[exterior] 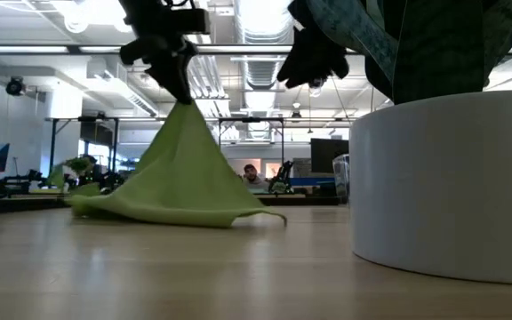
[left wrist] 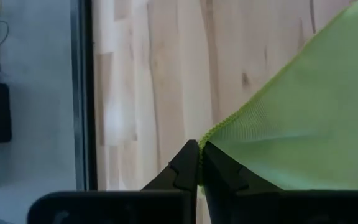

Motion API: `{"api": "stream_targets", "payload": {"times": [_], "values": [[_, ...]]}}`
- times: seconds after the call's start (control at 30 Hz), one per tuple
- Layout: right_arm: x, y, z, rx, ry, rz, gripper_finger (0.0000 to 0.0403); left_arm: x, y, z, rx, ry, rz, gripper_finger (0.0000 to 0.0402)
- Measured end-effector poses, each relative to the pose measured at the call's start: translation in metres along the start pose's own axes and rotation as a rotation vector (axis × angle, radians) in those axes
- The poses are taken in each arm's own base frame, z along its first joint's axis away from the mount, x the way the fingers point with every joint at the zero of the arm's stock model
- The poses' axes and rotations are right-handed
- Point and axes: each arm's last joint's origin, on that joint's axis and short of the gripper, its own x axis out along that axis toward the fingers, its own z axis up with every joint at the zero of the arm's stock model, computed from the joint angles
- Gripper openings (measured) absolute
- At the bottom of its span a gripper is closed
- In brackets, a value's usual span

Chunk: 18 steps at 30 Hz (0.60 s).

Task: Fold microfiber towels
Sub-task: Fold the light green microfiber cloth

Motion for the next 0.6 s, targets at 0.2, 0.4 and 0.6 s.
{"api": "stream_targets", "payload": {"times": [0.2, 0.4, 0.6], "values": [[0.022, 0.006, -0.011, -0.023, 0.087, 0.101, 0.0199, -0.005, 0.003, 0.004, -0.011, -0.019, 0.005, 0.0000], [0.057, 0.014, -0.025, -0.031, 0.155, 0.207, 0.0212, -0.009, 0.008, 0.006, -0.021, -0.019, 0.058, 0.0000], [0.082, 0.023, -0.027, -0.047, 0.194, 0.283, 0.0211, -0.019, 0.015, 0.011, -0.036, -0.050, 0.082, 0.0000]]}}
